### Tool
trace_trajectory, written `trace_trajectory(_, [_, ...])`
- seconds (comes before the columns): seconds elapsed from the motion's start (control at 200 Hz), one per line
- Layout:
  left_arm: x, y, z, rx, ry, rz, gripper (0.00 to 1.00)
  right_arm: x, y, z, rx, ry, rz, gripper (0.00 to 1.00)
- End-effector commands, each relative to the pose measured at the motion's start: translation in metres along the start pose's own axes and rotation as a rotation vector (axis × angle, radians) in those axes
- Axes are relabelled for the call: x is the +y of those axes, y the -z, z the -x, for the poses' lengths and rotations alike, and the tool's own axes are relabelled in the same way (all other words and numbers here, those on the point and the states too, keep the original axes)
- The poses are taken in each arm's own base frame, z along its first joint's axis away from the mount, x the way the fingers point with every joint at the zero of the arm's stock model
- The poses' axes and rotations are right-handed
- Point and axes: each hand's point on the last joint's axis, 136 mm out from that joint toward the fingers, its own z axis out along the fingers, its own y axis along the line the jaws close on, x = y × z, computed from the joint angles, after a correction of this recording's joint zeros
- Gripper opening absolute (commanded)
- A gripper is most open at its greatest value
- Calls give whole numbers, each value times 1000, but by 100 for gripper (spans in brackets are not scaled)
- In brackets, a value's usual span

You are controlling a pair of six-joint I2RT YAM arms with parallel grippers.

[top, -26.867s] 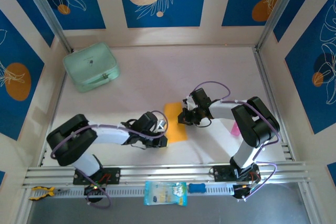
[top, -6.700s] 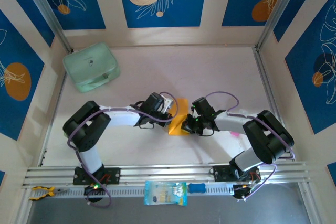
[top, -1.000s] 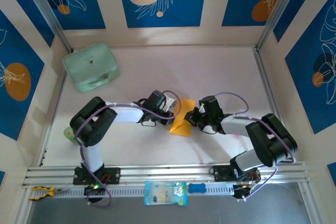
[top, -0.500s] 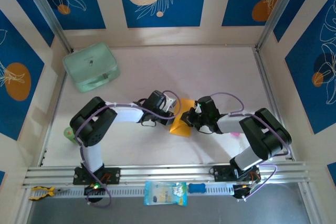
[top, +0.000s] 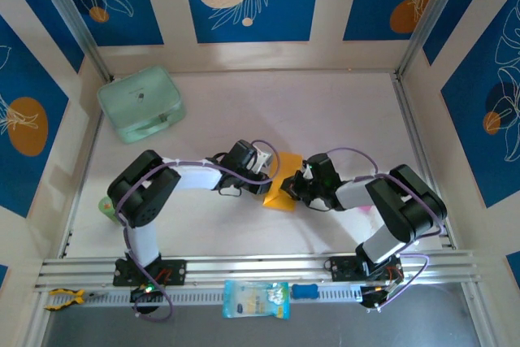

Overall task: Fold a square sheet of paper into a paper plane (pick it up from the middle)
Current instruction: Fold the triangle a second time at the center of the table.

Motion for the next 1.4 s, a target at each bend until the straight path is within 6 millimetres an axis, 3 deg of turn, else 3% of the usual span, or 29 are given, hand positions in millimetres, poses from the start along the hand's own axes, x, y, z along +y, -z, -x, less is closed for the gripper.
trace_trajectory(0.0, [-3,22,6,-17,55,19,31,-38,0,-7,57,-22,-118,2])
trace_trajectory(0.155, [-5,43,10,-45,108,43,34,-30,3,-2,115,36,-94,2])
trace_trajectory(0.315, [-30,46,13,-40,127,-97,21,-27,6,2,146,52,-83,2])
trace_trajectory(0.565, [-75,29,11,60,101,-300,12,-29,6,3,137,32,-78,2])
trace_trajectory(0.81, [-87,6,-3,173,107,-347,11,-30,8,3,129,23,-82,3])
trace_trajectory(1.395, [-59,-21,-24,297,79,-194,12,-31,9,2,126,13,-88,3])
